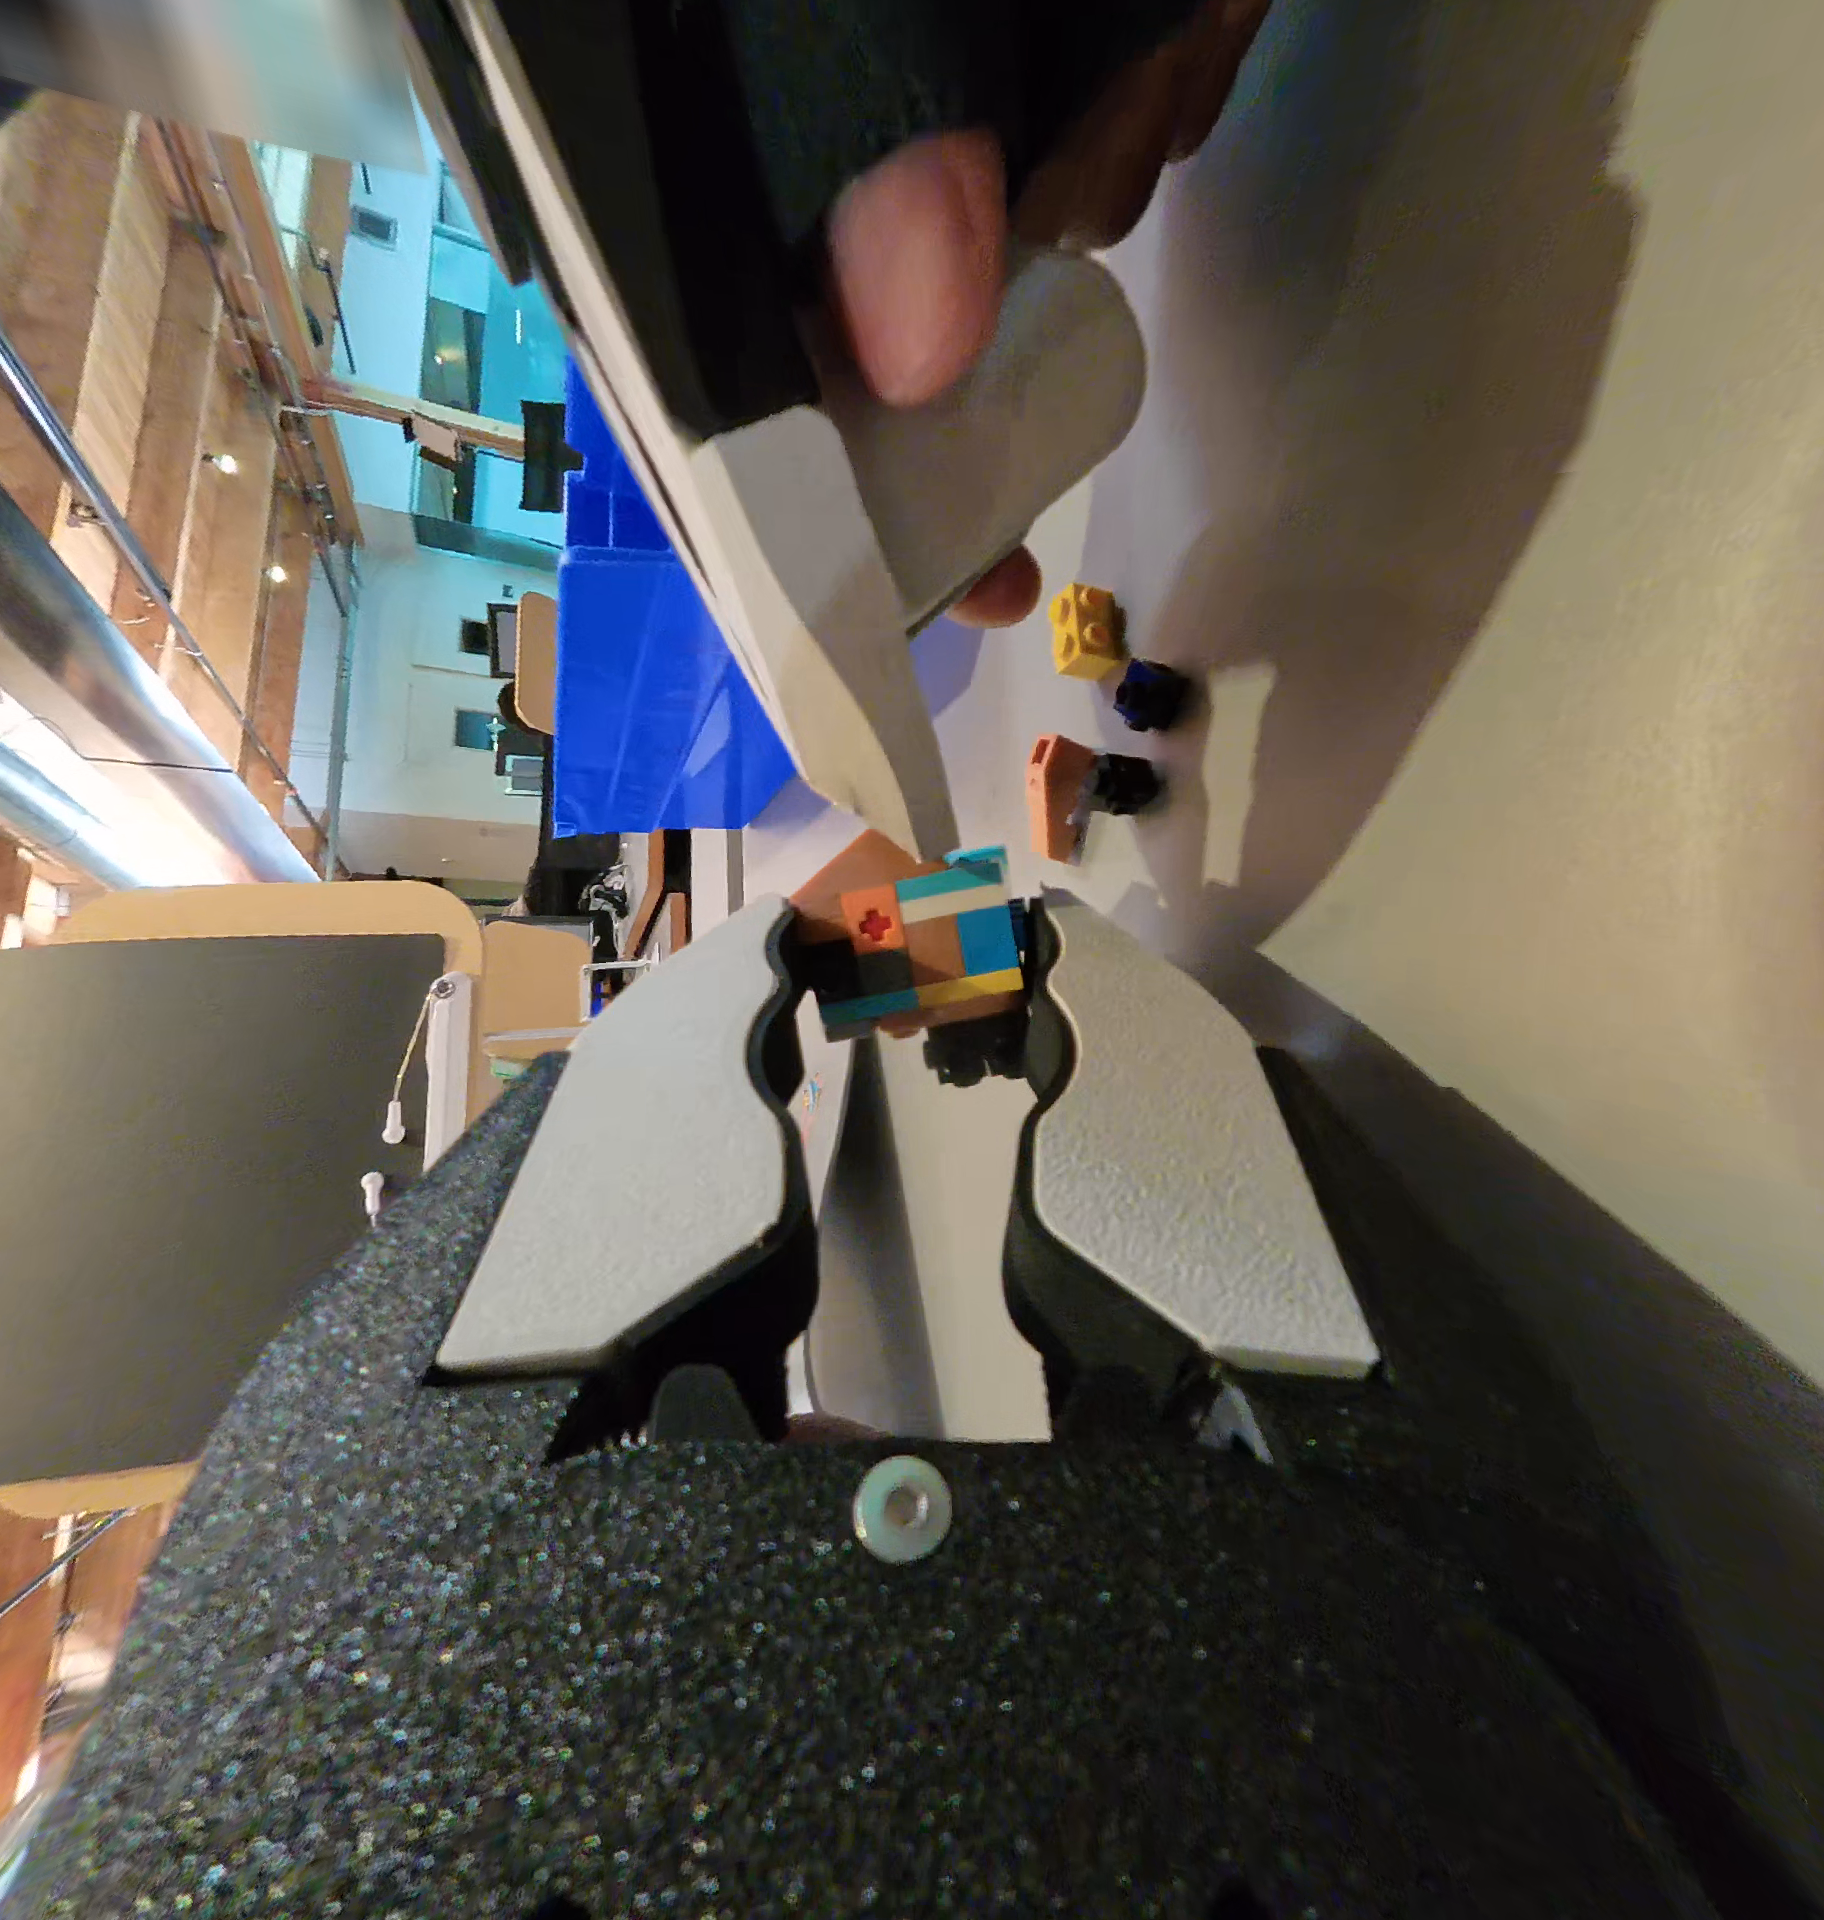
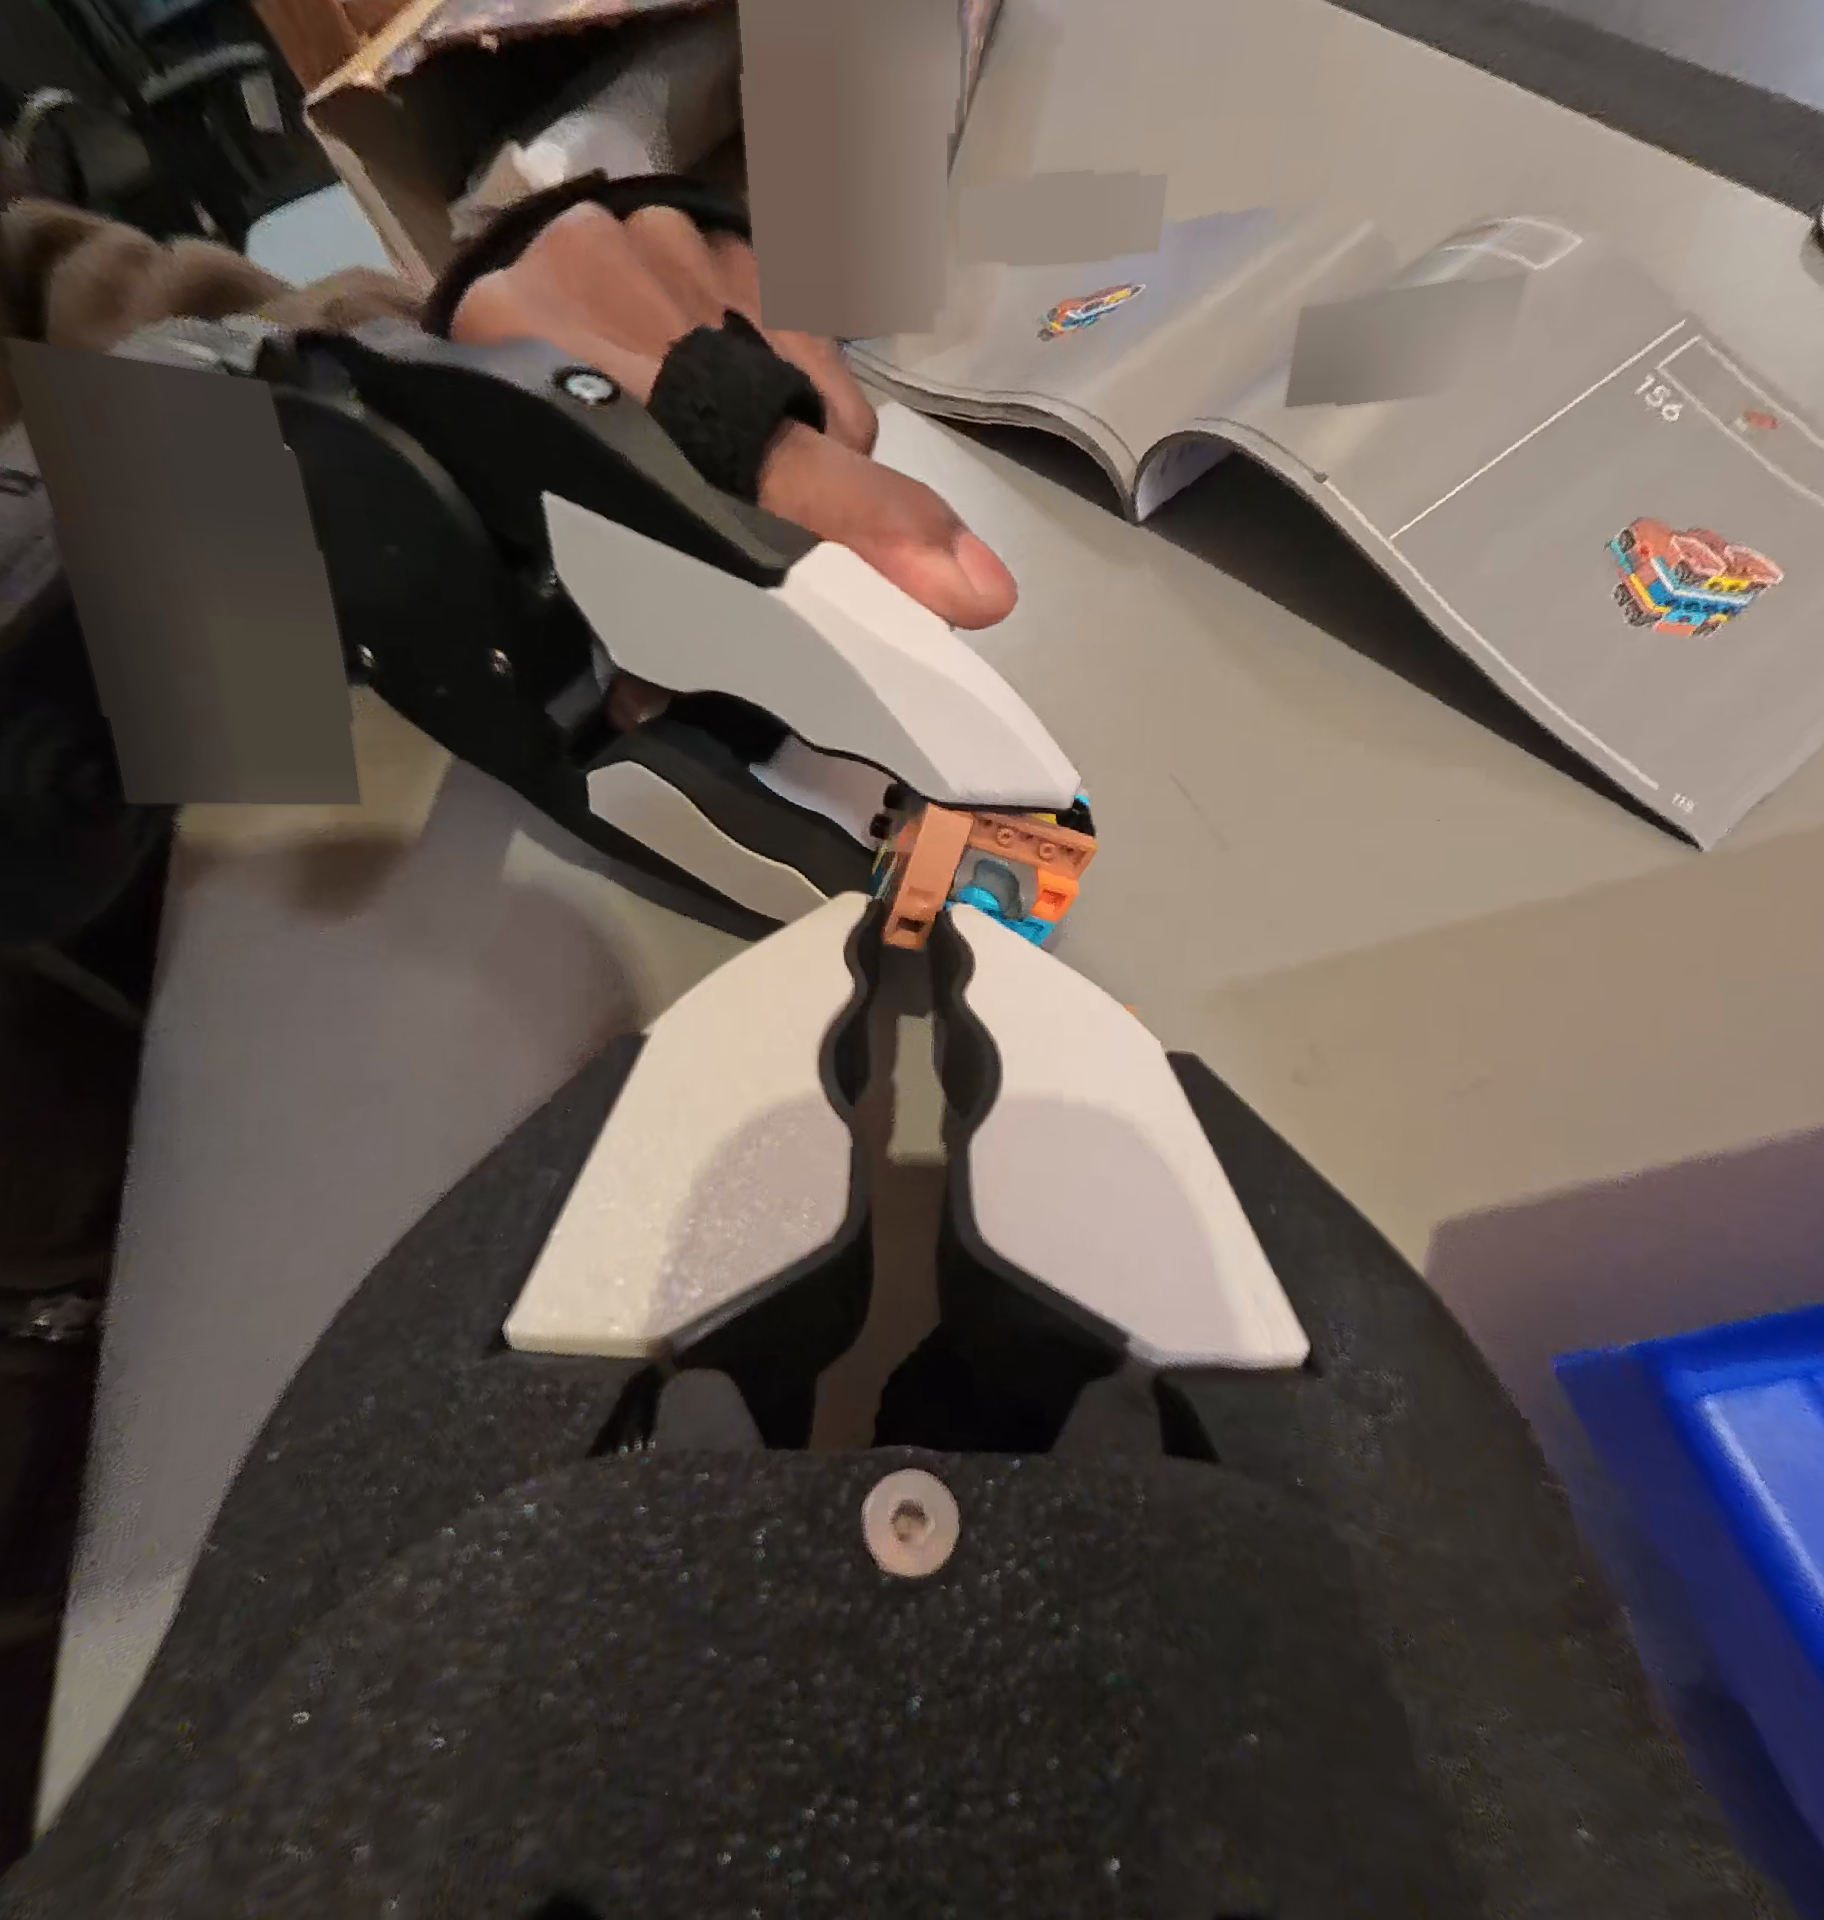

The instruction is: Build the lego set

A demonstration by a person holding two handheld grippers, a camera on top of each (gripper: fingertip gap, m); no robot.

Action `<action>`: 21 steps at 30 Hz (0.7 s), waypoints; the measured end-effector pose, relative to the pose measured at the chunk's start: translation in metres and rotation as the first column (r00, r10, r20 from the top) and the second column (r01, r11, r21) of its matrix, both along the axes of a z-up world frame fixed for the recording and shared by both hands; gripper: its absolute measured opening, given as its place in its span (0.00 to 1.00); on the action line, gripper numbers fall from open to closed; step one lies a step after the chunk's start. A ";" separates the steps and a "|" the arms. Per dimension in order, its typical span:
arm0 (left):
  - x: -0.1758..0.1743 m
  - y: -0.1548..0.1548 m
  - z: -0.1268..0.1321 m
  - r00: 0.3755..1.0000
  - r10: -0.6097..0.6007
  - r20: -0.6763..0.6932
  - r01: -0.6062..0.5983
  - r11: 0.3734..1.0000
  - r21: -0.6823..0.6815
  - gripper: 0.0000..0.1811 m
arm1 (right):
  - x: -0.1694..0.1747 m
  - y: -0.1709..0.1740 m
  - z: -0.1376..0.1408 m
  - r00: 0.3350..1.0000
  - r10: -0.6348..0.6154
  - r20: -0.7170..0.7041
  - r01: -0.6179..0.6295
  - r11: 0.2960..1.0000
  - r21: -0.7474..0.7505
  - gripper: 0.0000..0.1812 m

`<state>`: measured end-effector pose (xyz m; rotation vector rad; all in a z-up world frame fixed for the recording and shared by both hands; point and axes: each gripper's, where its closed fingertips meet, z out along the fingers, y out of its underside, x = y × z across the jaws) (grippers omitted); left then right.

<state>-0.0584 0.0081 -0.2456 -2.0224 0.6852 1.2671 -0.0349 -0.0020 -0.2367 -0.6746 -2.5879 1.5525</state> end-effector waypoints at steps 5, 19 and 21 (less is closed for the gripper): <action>0.004 0.000 -0.003 0.999 -0.033 0.007 0.033 0.999 -0.030 0.22 | 0.004 0.000 -0.003 0.998 0.052 -0.043 -0.050 0.997 0.057 0.05; 0.010 0.002 -0.001 0.995 -0.093 0.040 0.094 0.995 -0.015 0.22 | 0.011 0.001 -0.001 0.988 0.132 -0.085 -0.125 0.988 0.088 0.05; 0.011 0.002 -0.002 0.994 -0.103 0.040 0.104 0.994 -0.022 0.22 | 0.013 0.001 -0.002 0.985 0.146 -0.094 -0.137 0.985 0.102 0.05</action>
